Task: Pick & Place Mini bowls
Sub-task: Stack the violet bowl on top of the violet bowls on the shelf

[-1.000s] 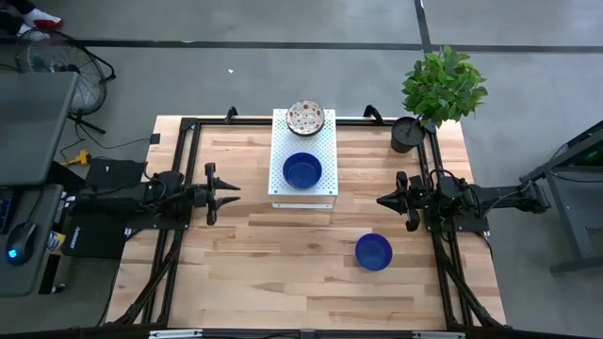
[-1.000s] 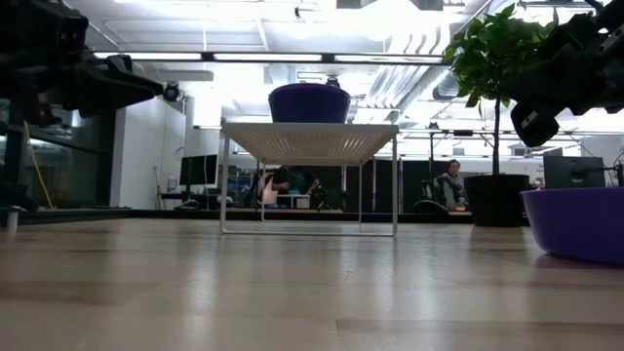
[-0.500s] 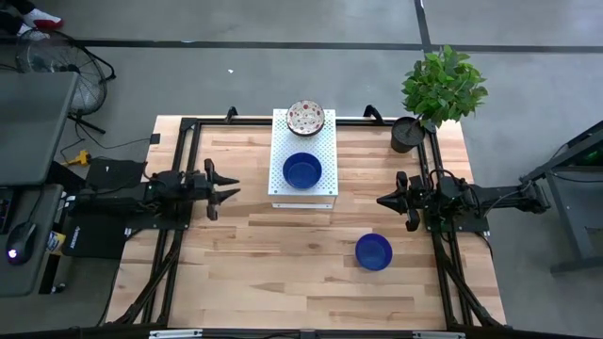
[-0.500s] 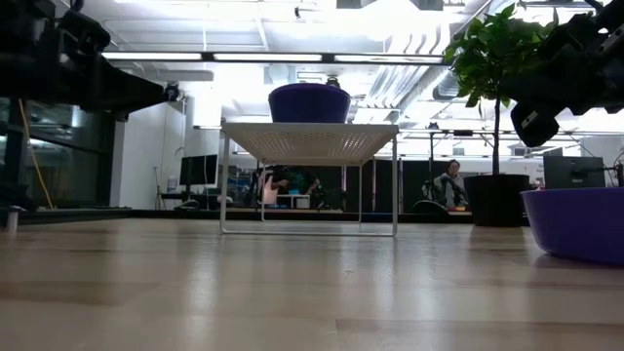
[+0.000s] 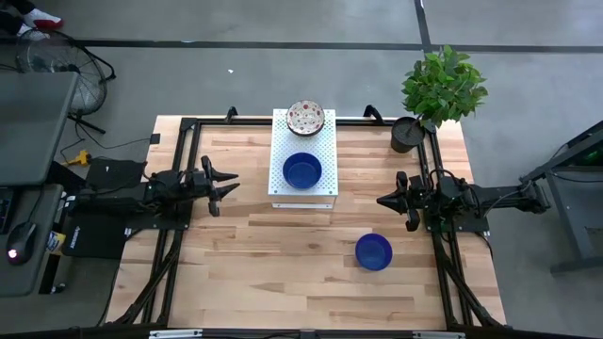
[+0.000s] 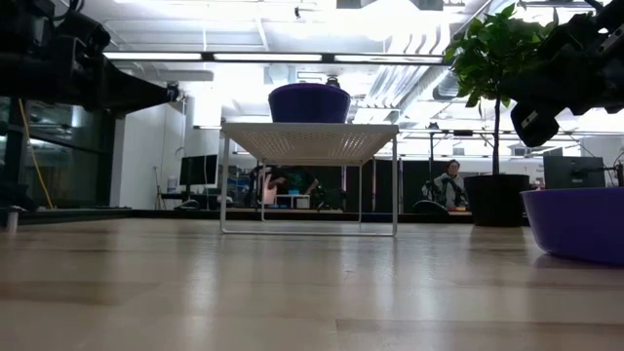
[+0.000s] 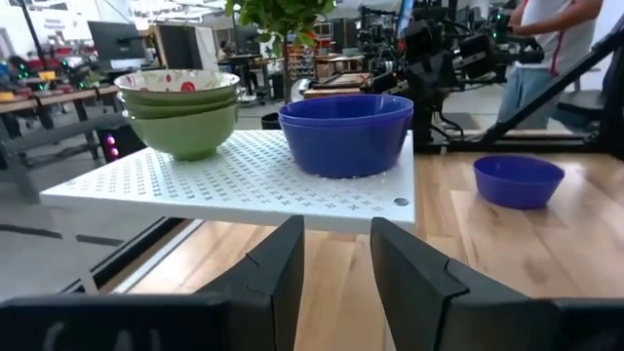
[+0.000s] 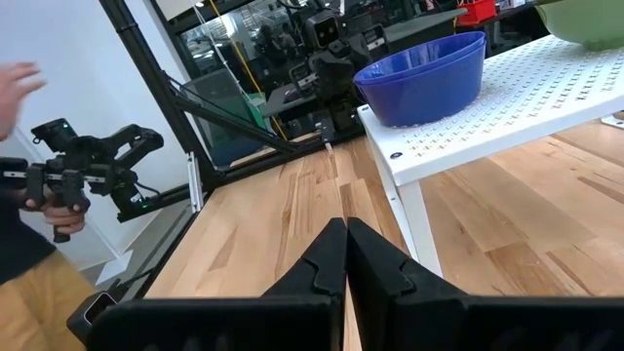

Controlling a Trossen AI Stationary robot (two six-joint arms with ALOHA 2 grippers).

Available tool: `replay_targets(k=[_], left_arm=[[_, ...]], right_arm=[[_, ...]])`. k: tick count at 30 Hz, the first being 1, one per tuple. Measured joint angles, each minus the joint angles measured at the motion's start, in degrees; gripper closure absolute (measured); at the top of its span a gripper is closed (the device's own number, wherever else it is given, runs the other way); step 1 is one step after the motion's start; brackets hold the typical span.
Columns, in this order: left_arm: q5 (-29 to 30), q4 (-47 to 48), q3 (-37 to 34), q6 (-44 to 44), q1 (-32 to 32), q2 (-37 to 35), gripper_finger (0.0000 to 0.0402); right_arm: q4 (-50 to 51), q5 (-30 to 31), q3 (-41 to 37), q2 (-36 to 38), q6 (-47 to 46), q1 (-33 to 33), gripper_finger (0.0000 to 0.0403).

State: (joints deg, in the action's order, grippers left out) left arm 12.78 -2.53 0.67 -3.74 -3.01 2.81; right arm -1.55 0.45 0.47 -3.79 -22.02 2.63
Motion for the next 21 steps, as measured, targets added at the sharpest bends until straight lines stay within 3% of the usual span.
replay_targets(k=[18,21], left_arm=[[-0.42,0.05,0.00,-0.97,0.00,0.00,0.0284],[-0.45,0.07,0.00,-4.61,0.00,0.00,0.0284]], right_arm=[[0.01,0.00,0.00,0.01,0.02,-0.02,0.0402],[0.00,0.01,0.00,0.00,0.02,-0.01,0.0402]])
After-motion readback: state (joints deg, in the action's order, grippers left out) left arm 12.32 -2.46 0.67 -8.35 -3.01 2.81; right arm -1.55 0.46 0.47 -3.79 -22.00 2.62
